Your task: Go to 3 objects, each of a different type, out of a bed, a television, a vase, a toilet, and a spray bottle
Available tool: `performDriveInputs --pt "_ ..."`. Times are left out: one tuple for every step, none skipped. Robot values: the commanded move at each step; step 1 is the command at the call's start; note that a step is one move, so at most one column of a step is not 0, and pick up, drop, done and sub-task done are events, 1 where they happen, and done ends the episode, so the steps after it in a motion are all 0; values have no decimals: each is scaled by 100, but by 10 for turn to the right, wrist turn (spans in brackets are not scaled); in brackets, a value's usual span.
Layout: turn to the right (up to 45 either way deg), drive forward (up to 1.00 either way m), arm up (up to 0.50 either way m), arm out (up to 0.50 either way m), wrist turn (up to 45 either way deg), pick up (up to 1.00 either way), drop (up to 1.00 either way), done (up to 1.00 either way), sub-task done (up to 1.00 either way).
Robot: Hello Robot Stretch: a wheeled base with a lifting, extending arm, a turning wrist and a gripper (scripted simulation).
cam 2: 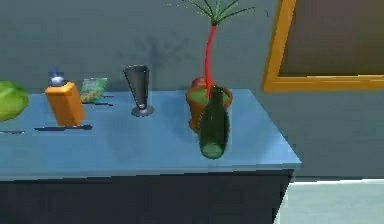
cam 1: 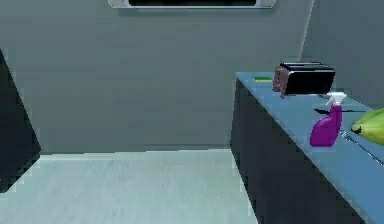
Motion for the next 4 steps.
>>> performDriveInputs --pt "0 100 0 0 0 0 0 0 0" --pt "-450 0 0 0 0 0 0 0 0" --pt "-30 0 0 0 0 0 0 0 0" --pt "0 5 0 0 0 0 0 0 0"
